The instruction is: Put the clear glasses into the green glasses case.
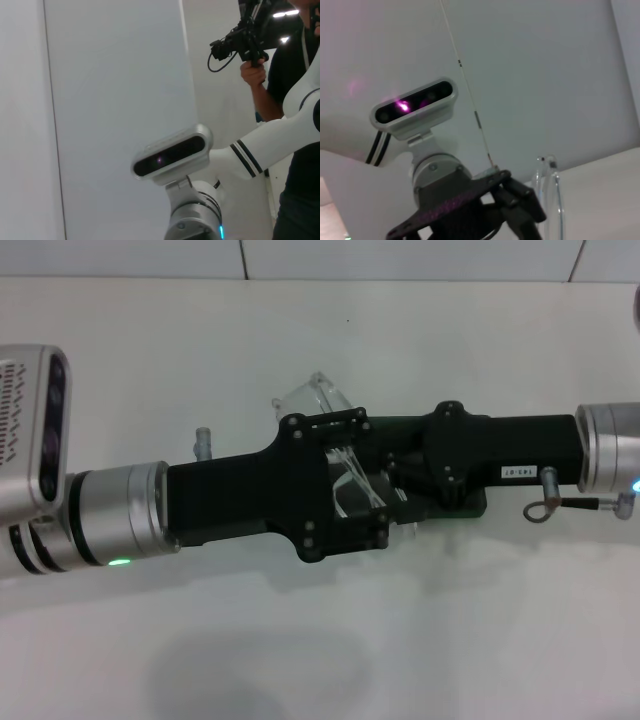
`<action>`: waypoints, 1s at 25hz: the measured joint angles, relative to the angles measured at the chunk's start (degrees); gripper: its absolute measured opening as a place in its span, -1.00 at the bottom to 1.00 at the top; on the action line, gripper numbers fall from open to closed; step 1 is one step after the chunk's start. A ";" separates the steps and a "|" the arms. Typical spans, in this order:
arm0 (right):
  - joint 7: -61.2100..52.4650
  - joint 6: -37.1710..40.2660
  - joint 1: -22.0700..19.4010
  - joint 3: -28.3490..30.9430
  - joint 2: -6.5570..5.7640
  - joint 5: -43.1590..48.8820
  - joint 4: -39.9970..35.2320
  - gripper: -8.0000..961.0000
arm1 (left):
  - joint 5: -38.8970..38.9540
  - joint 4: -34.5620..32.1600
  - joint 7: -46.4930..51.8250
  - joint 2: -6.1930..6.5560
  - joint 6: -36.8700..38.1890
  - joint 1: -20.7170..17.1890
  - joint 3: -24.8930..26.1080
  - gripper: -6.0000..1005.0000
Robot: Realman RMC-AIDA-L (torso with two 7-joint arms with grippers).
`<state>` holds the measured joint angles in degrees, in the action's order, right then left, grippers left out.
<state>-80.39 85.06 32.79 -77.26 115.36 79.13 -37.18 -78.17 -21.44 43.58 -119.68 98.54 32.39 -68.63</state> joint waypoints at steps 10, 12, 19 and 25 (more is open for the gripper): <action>-1.72 1.84 0.10 0.28 -0.05 0.90 0.21 -0.85 | 0.21 -0.01 -0.39 0.05 -1.10 0.33 0.07 0.30; -1.78 2.01 0.09 0.49 -0.05 0.90 0.21 -0.85 | 0.21 -0.01 -0.40 0.06 -1.29 0.34 0.08 0.30; -1.89 1.72 -0.45 2.91 -0.42 0.83 0.25 -0.86 | 0.34 -0.18 -0.39 0.07 -0.89 -0.04 0.09 0.30; -1.88 1.63 -0.65 3.66 -0.82 0.87 0.85 -0.86 | 0.55 -0.34 -0.37 0.06 0.84 -0.22 0.25 0.30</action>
<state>-82.26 86.69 32.14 -73.60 114.54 80.00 -36.32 -77.63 -21.77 43.21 -119.62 99.38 32.16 -68.38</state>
